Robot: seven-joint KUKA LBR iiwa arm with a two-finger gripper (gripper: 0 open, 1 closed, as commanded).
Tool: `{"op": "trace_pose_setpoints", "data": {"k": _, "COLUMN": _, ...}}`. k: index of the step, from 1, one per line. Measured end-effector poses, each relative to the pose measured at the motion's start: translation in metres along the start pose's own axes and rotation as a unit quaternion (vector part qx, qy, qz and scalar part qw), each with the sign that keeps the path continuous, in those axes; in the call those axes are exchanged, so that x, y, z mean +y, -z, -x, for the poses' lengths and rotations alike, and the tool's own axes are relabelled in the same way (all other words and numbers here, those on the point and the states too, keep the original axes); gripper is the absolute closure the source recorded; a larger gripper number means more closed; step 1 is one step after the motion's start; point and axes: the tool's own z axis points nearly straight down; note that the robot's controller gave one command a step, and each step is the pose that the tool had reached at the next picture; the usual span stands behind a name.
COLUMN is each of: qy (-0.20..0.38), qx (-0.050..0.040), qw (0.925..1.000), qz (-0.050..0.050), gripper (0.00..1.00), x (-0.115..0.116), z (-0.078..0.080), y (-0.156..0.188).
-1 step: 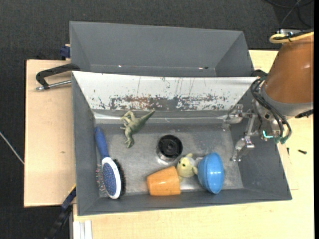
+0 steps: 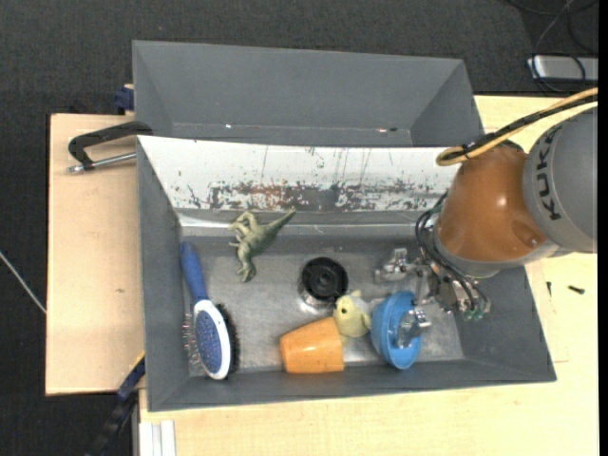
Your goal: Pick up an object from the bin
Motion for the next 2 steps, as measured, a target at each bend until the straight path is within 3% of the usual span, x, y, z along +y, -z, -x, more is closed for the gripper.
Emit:
{"op": "trace_pose_setpoints", "data": {"k": 1, "qy": 0.000, "qx": -0.0040, "qw": 1.0000, "qz": -0.003, "gripper": 1.00, "x": -0.003, "z": 0.003, "y": 0.006}}
{"op": "trace_pose_setpoints", "data": {"k": 2, "qy": -0.010, "qx": -0.0046, "qw": 0.9999, "qz": -0.001, "gripper": 1.00, "x": 0.001, "z": 0.007, "y": 0.126}}
